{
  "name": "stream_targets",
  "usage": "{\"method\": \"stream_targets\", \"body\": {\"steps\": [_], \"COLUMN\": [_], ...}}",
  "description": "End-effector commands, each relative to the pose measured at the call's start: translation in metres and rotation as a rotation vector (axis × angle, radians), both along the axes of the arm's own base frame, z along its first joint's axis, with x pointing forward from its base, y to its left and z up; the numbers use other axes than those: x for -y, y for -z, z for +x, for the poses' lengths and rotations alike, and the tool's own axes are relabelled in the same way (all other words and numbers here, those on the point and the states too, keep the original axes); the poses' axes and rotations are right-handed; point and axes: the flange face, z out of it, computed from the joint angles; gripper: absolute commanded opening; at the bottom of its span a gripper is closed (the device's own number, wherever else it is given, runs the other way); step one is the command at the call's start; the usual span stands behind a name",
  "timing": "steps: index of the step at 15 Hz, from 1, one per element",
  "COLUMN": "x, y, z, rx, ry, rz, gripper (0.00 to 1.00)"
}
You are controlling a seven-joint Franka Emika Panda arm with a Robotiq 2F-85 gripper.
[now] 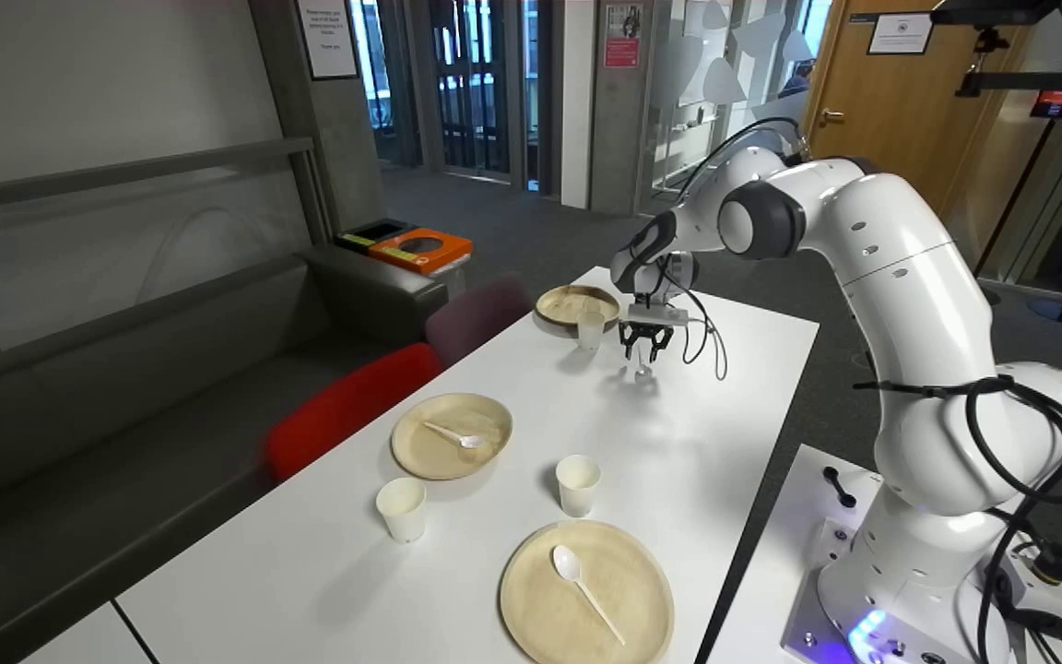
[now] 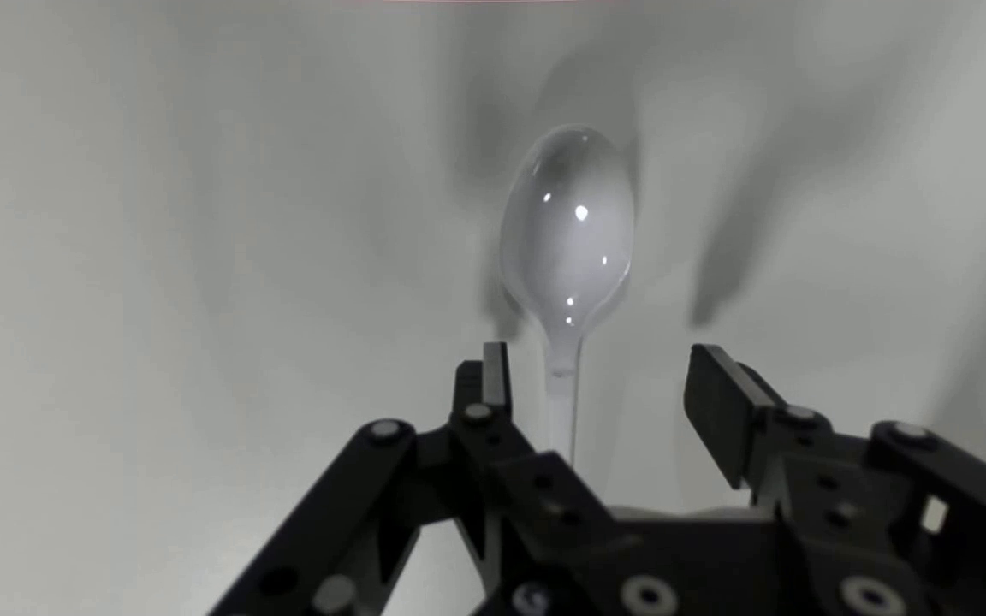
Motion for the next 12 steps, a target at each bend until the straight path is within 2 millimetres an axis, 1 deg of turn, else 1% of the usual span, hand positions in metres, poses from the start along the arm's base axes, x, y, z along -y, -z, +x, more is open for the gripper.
{"method": "stream_targets", "body": {"steps": [1, 2, 5, 12], "x": [0.0034, 0.0041, 0.0056, 0.0088], "y": [-0.005, -0.0047, -0.0034, 0.0022], "z": [-0.0023, -0.0025, -0.0031, -0.0045], "rx": [0.004, 0.003, -0.001, -0.013], "ry": [0.022, 0.025, 0.031, 0.039], "rz": [-0.022, -0.022, -0.023, -0.022], "gripper": [0.46, 0.49, 0.47, 0.47]}}
